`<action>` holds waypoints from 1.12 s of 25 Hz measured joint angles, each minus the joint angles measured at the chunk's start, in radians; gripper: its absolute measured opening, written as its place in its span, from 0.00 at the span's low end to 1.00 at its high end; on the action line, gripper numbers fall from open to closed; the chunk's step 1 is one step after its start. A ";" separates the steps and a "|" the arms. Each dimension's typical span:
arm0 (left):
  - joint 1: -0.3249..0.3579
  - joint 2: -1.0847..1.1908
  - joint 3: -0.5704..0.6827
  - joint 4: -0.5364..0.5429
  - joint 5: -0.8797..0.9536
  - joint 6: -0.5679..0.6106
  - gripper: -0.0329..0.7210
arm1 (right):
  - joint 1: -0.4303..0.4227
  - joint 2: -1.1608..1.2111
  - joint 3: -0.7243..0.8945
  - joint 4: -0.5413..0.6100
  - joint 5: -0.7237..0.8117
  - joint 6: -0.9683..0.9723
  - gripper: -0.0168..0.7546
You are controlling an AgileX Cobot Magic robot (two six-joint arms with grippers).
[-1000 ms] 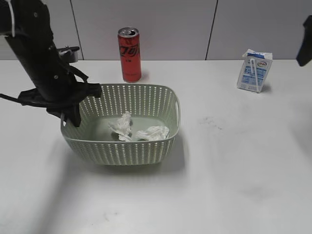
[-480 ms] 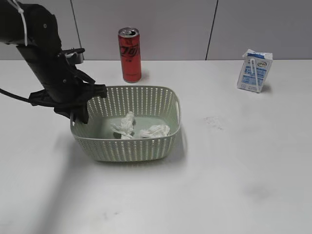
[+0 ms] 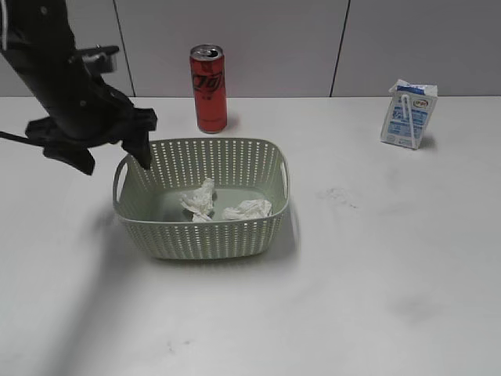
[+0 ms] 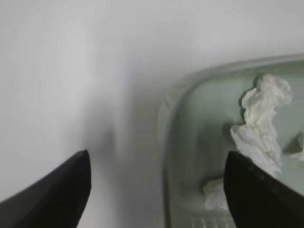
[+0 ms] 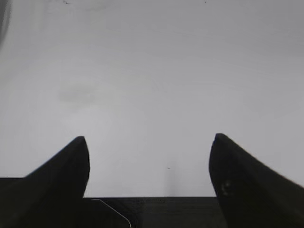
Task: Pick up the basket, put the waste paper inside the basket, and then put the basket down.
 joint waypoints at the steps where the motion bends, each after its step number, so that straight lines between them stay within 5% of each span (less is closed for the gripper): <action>1: 0.008 -0.019 -0.004 0.013 0.004 0.002 0.94 | 0.000 -0.045 0.025 -0.004 0.005 0.000 0.79; 16: 0.285 -0.385 -0.094 0.201 0.213 0.110 0.93 | 0.042 -0.359 0.053 -0.014 0.019 0.001 0.79; 21: 0.293 -0.639 0.065 0.186 0.133 0.117 0.91 | 0.075 -0.367 0.053 -0.015 0.019 0.005 0.79; 28: 0.292 -1.078 0.443 0.154 0.072 0.117 0.87 | 0.140 -0.367 0.053 -0.022 0.019 0.020 0.79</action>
